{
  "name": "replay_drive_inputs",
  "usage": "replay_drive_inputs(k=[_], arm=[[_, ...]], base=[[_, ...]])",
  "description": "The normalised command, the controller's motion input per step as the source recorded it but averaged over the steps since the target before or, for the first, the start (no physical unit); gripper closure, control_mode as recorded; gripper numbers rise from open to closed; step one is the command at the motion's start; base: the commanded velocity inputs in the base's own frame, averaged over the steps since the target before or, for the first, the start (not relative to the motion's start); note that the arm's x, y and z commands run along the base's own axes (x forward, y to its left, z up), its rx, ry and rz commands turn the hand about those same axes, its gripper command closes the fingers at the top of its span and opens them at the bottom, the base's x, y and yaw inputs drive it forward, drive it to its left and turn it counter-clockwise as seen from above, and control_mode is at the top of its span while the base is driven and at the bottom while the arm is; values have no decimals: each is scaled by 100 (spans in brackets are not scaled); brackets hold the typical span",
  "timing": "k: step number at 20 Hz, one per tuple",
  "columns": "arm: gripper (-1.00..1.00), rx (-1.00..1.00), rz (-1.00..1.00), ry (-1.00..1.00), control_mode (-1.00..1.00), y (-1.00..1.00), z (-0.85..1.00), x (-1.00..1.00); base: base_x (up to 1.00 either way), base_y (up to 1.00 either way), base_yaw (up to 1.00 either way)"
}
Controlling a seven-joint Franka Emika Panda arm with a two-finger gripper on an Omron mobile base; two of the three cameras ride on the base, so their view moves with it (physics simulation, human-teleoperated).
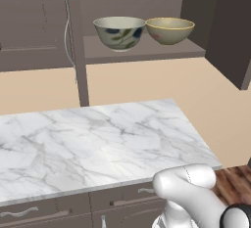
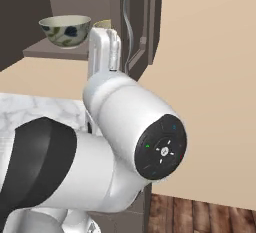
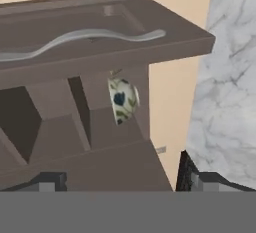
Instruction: Open the cabinet. Pick the bowls from the counter and place them in the cabinet. Then close the cabinet.
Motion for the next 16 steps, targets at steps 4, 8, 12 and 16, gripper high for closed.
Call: replay_drive_inputs(k=[4,8,12,16], arm=[[-100,18,25,-15,-100,-13,-29,29],[-100,15,19,-11,-100,-8,-35,56],[-100,12,15,-3,-100,-13,-31,76],[-100,12,18,-2,-100,-56,-19,67]], base=[[0,0,0],[0,0,0],[0,0,0],[0,0,0]])
